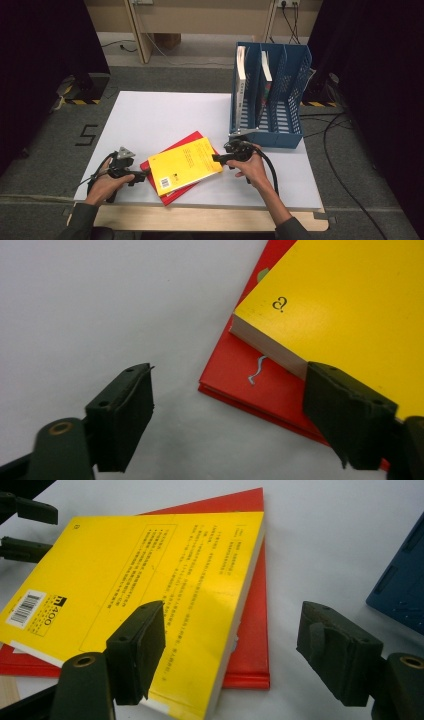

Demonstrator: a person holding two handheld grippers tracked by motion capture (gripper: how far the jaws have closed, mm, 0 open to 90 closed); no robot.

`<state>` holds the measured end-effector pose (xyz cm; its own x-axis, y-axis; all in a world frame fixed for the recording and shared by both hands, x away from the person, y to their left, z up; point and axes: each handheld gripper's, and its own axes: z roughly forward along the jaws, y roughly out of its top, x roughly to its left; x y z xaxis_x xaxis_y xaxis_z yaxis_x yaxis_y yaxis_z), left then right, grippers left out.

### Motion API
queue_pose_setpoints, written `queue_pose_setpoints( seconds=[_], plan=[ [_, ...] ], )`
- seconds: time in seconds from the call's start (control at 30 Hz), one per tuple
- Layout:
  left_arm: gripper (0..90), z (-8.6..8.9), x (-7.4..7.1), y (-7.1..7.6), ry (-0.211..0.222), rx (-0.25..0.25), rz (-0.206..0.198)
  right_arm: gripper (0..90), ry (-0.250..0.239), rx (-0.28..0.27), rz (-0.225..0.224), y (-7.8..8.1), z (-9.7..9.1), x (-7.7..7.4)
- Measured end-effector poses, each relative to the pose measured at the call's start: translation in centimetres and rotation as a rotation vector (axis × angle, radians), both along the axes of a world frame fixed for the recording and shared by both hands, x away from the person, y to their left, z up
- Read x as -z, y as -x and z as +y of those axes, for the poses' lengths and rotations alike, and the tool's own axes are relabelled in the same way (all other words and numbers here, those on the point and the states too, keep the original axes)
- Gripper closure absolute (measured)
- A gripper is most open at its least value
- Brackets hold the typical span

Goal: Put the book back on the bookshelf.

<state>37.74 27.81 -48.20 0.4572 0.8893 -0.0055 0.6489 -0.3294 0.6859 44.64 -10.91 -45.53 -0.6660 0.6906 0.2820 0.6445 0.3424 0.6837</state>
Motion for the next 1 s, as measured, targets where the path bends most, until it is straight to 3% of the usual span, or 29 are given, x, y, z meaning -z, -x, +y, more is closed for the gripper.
queue_pose_setpoints(
  seconds=[0.57, 0.87, 1.0],
  plan=[
    [17.7, -1.9, 0.0, -0.3, -0.045, 0.001, -0.039, 27.2, -0.022, -0.008, 0.081, -0.8, -0.3, 1.8],
    [17.3, -2.3, 0.0, -0.5, -0.037, 0.001, -0.040, 27.2, -0.060, -0.027, 0.135, -1.1, 0.3, 3.0],
    [17.4, -2.3, 0.1, -0.4, -0.030, -0.007, -0.033, 27.1, -0.071, -0.001, 0.146, -1.1, 0.4, 3.0]
  ],
)
